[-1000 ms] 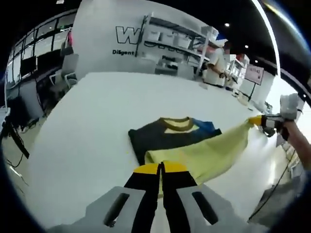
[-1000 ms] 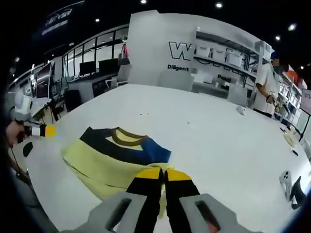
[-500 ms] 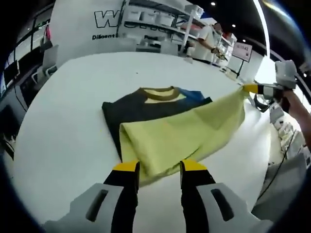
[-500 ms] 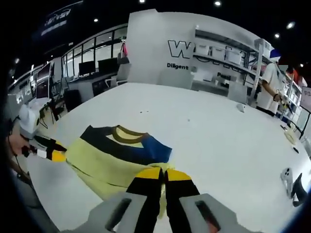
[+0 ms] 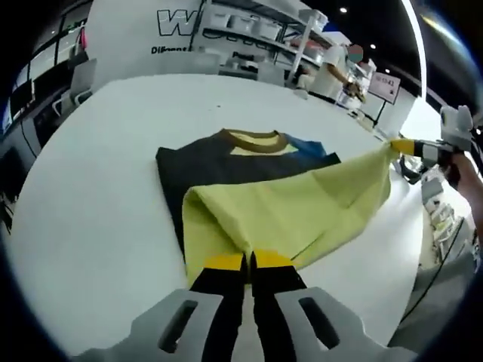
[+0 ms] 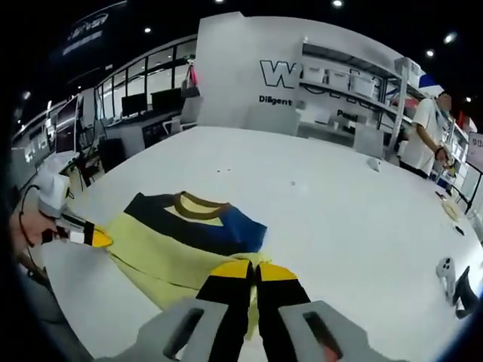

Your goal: Fold the garment on the visible template until the final outline fits inside the template.

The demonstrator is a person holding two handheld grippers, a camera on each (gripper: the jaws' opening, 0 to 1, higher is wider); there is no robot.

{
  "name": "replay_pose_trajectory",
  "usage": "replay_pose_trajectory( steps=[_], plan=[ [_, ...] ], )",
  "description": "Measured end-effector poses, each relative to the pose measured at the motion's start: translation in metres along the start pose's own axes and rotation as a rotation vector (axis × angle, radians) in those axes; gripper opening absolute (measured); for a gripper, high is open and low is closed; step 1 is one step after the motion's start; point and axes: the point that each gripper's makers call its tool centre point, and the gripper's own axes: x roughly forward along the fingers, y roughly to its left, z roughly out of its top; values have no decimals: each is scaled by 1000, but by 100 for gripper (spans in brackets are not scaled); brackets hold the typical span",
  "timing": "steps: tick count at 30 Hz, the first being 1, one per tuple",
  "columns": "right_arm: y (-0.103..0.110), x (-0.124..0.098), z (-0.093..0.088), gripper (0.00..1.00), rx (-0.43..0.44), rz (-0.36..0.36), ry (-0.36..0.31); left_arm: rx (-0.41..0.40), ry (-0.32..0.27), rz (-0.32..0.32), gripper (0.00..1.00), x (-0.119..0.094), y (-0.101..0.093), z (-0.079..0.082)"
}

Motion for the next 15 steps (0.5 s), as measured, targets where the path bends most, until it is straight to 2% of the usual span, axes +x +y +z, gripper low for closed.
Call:
replay_pose_trajectory(
  steps=[2, 3, 4, 6, 7, 10, 14, 15],
  plan=[
    [-2, 0, -1, 0, 3, -4, 1, -154, -86, -13, 0, -10, 0, 15],
    [-3, -1, -2, 0, 4, -6, 2, -171, -120, -19, 0, -15, 0, 21],
    [-4, -1, -3, 0, 4, -8, 1, -162, -163, 13, 0, -22, 8, 29],
    [-7, 0, -4, 0, 2, -14, 3, -124, -182, 53, 0, -29, 16, 34],
    [-9, 0, -5, 0, 6, -19, 4, -107, -222, 77, 0, -36, 20, 43],
    [-11, -2, 0, 0, 1, -30, -19, -155, -317, 85, 0, -55, 25, 65],
    [-10, -1, 6, 0, 7, -22, -45, -132, -375, 114, 0, -70, 28, 84],
    [-10, -1, 13, 0, 9, -30, -78, -124, -385, 120, 0, -71, 28, 88]
  ],
)
